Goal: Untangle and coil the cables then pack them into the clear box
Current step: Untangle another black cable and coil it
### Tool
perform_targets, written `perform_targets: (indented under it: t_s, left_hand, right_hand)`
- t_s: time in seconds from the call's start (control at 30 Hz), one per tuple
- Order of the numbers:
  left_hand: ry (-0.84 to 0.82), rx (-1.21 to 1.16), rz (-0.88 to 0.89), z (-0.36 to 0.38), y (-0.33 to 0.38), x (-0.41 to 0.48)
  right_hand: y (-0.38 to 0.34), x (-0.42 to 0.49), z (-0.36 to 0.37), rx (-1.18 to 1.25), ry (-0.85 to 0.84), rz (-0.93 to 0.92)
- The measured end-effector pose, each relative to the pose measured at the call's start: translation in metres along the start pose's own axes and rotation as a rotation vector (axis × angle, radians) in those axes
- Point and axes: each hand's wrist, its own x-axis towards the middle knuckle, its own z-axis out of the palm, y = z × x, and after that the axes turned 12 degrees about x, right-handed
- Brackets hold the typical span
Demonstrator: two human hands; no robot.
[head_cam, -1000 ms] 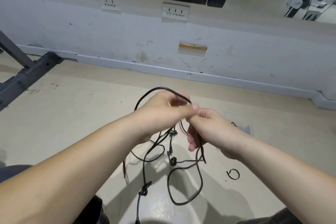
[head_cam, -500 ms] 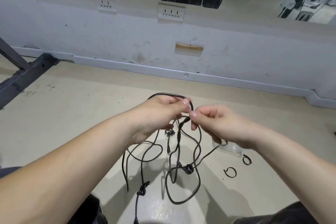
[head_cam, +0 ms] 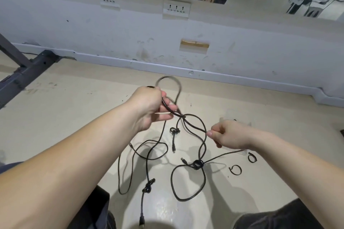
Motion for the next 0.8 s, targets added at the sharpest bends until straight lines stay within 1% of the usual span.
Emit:
perform_targets:
  t_s: [0.1, 0.2, 0.23, 0.27, 0.33, 0.4, 0.43, 0.53, 0.57, 0.63, 0.7, 0.77, 0.8]
  left_hand:
    - [0.096, 0.03, 0.071, -0.008, 0.006, 0.005]
    - [0.206, 0.027, 0.123, -0.019, 0.014, 0.008]
    - [0.204, -0.01, 0.121, -0.023, 0.017, 0.008]
    - [0.176, -0.054, 0.11, -0.025, 0.019, 0.007]
    - [0.094, -0.12, 0.074, -0.024, 0.018, 0.003]
    - [0.022, -0.165, 0.042, -0.014, 0.015, -0.002]
    - [-0.009, -0.184, 0.034, -0.009, 0.013, -0.005]
    - [-0.085, -0.221, 0.016, 0.003, 0.009, -0.012]
    - [-0.1, -0.234, 0.007, 0.004, 0.008, -0.012]
    - [-0.119, -0.262, -0.01, 0.005, 0.008, -0.012]
    - [-0.12, -0.289, -0.015, 0.003, 0.009, -0.012]
    - [-0.09, -0.321, 0.002, -0.002, 0.012, -0.011]
    - [-0.063, -0.334, 0.016, -0.006, 0.014, -0.01]
  right_hand:
    - [0.017, 0.004, 0.008, -0.174, -0.072, 0.192]
    - [0.023, -0.001, 0.016, -0.419, -0.209, 0.372]
    - [0.023, -0.002, 0.019, -0.461, -0.237, 0.404]
    - [0.021, -0.003, 0.021, -0.45, -0.244, 0.413]
    - [0.012, -0.002, 0.022, -0.344, -0.201, 0.366]
    - [0.002, 0.001, 0.022, -0.197, -0.116, 0.263]
    - [-0.005, 0.001, 0.022, -0.068, -0.092, 0.202]
    - [-0.039, -0.005, 0.027, 0.511, -0.118, -0.023]
    - [-0.049, -0.007, 0.029, 0.658, -0.122, -0.123]
    - [-0.065, -0.008, 0.032, 0.836, -0.086, -0.267]
    - [-0.076, -0.012, 0.031, 0.959, -0.066, -0.311]
    - [-0.077, -0.011, 0.029, 1.05, -0.068, -0.29]
    - [-0.075, -0.01, 0.029, 1.04, -0.058, -0.258]
